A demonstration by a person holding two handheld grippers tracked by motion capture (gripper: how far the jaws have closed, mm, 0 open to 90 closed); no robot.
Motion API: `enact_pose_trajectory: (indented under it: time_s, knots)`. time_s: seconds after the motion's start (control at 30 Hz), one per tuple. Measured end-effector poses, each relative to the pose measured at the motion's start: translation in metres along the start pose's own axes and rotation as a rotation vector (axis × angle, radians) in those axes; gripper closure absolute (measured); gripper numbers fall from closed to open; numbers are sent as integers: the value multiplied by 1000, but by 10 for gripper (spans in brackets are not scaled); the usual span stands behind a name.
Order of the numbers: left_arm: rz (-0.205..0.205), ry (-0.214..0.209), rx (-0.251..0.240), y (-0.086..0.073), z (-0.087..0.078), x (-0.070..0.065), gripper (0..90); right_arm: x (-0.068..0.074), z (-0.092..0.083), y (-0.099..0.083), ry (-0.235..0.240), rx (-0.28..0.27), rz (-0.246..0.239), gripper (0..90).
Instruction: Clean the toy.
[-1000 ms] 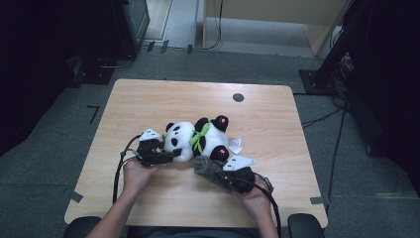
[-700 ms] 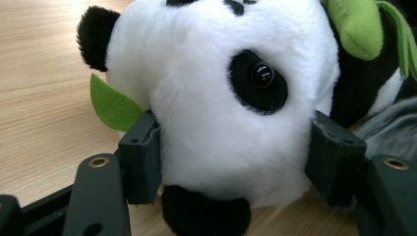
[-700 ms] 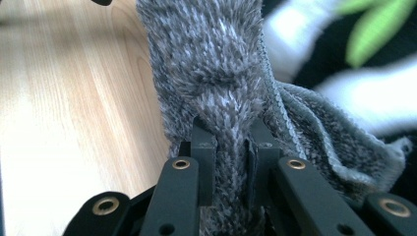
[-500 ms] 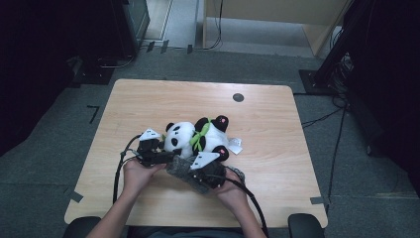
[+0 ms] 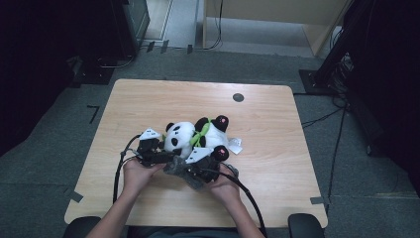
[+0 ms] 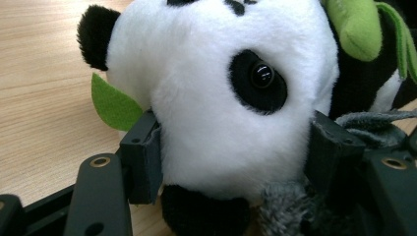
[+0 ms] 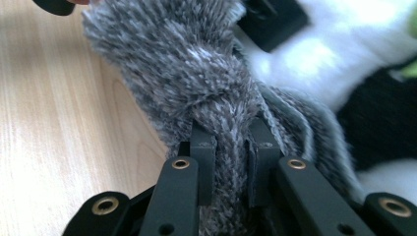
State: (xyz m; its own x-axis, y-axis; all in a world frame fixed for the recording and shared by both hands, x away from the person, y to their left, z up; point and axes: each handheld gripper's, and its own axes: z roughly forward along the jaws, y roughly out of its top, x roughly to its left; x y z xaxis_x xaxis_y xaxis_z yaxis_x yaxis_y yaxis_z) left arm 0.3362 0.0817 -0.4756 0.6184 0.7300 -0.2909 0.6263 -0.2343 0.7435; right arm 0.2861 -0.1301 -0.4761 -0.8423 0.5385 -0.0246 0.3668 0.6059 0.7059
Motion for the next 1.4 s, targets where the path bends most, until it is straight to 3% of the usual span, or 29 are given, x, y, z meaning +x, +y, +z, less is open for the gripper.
enact_pose_trajectory:
  time_s: [0.5, 0.77, 1.0, 1.4]
  knots:
    - [-4, -6, 7, 0, 0, 0, 343, -16, -30, -20, -44, -26, 69, 785]
    - [-5, -10, 7, 0, 0, 1, 343, -17, -43, -29, -83, 6, 51, 785]
    - [0, -10, 8, 0, 0, 1, 342, -28, -54, -43, -71, -3, 93, 784]
    - [0, -10, 8, 0, 0, 1, 343, -45, -75, -62, -92, -5, 141, 780]
